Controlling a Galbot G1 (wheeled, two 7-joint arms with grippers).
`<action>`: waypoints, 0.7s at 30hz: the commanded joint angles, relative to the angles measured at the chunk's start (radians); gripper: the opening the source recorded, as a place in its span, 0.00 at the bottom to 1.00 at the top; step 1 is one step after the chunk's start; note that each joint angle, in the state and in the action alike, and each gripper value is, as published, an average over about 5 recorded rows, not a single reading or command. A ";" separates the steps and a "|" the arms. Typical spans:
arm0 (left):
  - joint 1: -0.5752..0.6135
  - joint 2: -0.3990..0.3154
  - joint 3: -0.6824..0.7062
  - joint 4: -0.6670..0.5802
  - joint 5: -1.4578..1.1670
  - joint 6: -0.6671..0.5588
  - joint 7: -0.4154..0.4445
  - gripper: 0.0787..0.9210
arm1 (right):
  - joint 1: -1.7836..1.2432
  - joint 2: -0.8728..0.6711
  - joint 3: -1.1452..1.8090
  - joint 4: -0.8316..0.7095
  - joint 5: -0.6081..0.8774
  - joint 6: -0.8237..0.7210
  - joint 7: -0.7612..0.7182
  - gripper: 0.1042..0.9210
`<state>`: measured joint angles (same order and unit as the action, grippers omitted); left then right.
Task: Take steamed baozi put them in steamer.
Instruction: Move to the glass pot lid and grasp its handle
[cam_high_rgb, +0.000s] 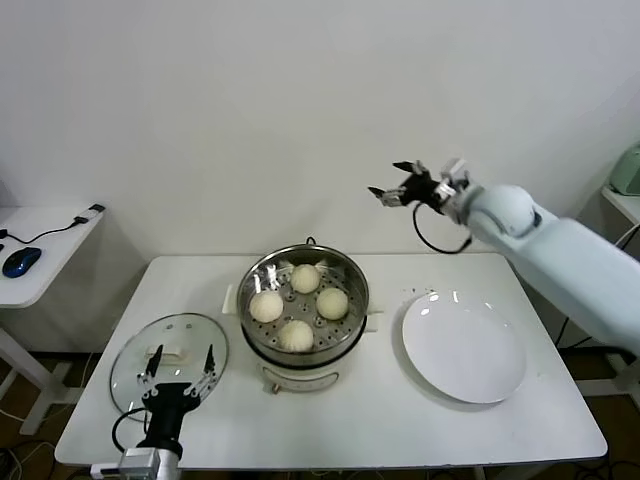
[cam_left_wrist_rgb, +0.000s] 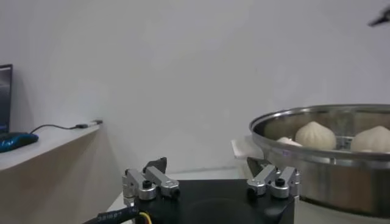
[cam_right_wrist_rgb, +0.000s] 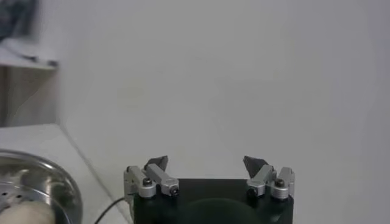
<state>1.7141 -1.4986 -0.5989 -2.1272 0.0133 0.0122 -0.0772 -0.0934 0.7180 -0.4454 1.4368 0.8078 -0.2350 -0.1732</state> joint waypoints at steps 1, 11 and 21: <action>-0.006 0.006 -0.008 -0.003 -0.017 -0.016 0.002 0.88 | -0.997 -0.046 0.946 0.161 -0.196 0.208 0.071 0.88; -0.003 0.023 -0.018 0.032 0.018 -0.073 -0.046 0.88 | -1.302 0.241 1.108 0.146 -0.329 0.493 -0.003 0.88; -0.024 0.054 -0.039 0.084 0.409 -0.124 -0.194 0.88 | -1.421 0.452 1.073 0.124 -0.422 0.654 -0.013 0.88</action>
<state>1.6907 -1.4507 -0.6343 -2.0649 0.2242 -0.0784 -0.2014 -1.2900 0.9536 0.5052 1.5491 0.5073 0.2164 -0.1810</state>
